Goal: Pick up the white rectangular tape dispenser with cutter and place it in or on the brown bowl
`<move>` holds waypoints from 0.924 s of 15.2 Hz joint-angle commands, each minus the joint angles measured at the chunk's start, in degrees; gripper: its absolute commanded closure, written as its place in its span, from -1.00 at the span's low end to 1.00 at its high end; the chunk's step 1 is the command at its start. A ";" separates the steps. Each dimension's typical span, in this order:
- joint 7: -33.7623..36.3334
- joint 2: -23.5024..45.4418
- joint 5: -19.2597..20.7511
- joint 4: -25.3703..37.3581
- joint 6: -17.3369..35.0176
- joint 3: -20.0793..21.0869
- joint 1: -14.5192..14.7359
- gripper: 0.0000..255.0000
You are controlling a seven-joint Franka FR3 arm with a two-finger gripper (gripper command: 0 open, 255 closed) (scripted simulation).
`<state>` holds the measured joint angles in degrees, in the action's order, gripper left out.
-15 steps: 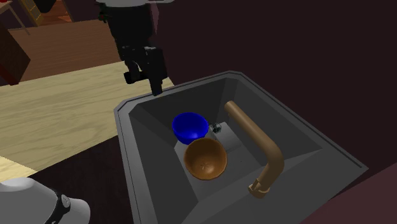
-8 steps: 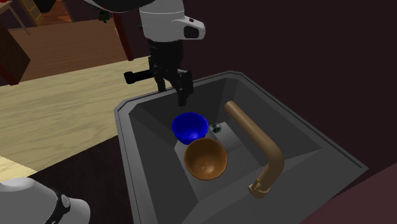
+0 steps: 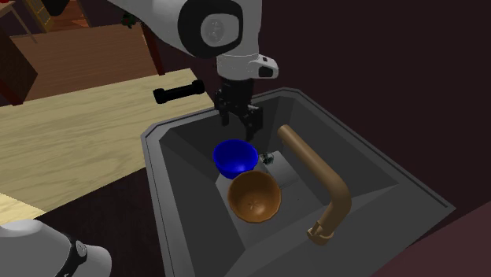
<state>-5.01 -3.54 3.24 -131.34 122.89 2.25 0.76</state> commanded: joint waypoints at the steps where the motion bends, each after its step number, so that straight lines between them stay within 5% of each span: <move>1: 0.41 4.80 0.26 2.14 2.29 0.15 0.10 -1.00; 14: 1.43 34.98 1.76 24.81 7.45 -0.02 1.02 -1.00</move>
<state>-3.66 29.03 4.93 -108.77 130.41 2.24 1.64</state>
